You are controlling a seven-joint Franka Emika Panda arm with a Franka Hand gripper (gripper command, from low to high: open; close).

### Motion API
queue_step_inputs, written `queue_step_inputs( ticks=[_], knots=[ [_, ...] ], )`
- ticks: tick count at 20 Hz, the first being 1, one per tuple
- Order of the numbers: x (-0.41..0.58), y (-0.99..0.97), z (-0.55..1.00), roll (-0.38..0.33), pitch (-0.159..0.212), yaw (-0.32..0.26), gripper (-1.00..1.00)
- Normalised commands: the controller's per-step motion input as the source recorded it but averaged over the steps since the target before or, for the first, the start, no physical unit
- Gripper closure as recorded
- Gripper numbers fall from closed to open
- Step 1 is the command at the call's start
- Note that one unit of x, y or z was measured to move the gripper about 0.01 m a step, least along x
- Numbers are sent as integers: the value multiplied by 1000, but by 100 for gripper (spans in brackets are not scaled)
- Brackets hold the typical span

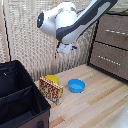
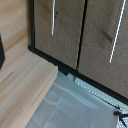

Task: With caution, bring your gripper towards the upper drawer's hold. Grasp the drawer hold tightly with your gripper tool. Pull the drawer in your direction to reveal the contents of the top drawer.

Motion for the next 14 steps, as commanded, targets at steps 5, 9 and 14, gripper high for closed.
queue_step_inputs(
  ticks=[5, 9, 14],
  knots=[
    [0, -705, 194, -103, -48, 104, -100],
    [-66, -847, 199, -104, 0, 53, -100],
    [-194, -875, 269, -110, 0, 27, -100]
  ],
)
